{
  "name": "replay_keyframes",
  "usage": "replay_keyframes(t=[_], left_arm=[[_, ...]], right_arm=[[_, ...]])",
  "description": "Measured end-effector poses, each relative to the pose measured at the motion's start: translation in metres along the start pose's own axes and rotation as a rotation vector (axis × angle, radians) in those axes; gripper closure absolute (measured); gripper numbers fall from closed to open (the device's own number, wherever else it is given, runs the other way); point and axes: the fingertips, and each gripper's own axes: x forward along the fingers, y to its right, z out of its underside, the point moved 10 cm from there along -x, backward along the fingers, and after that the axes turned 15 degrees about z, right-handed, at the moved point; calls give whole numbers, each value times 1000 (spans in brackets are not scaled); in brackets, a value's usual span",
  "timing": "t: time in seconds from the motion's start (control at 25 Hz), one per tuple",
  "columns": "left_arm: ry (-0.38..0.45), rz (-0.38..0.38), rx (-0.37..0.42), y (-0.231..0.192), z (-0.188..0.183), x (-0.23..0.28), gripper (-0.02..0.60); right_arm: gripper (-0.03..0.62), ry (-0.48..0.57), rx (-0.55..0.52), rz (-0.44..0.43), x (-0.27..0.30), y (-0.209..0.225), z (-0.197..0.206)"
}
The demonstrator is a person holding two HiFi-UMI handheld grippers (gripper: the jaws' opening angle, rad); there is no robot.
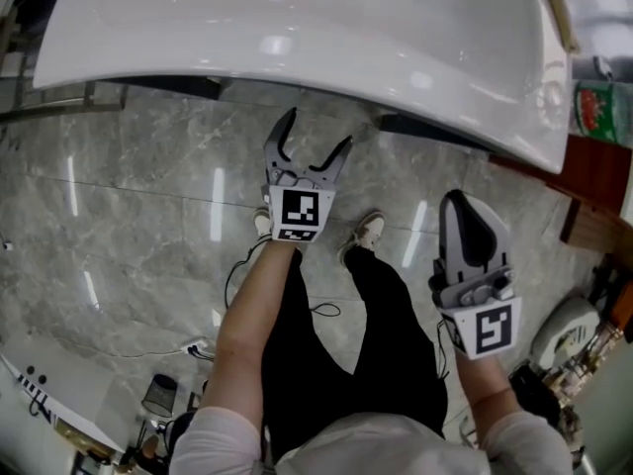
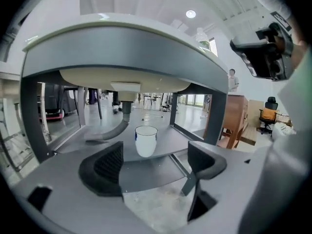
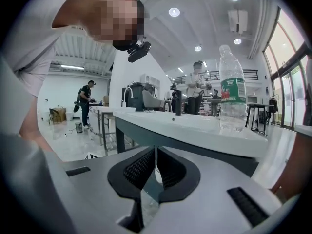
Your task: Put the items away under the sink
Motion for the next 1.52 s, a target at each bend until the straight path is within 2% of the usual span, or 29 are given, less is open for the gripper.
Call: replay_keyframes(t=[0.08, 0.2, 0.28, 0.4, 0.56, 0.84, 1.52], left_arm=[[4, -12, -15, 7, -7, -10, 218], [32, -30, -43, 15, -23, -27, 364], [44, -47, -55, 18, -34, -34, 417], [33, -73, -66, 22, -48, -42, 569], [16, -70, -61, 32, -64, -55, 578], [3, -107, -86, 39, -108, -82, 578], [125, -151, -50, 43, -214, -145, 578]], right_arm=[[553, 5, 8, -3, -3, 2, -10], [553, 23, 16, 2, -8, 7, -24], [553, 29, 15, 11, -8, 13, -30], [553, 27, 17, 16, -11, 19, -38], [553, 42, 35, 12, -19, 22, -53], [553, 86, 45, 12, -30, 28, -87], [553, 127, 8, 47, -45, 44, -154]])
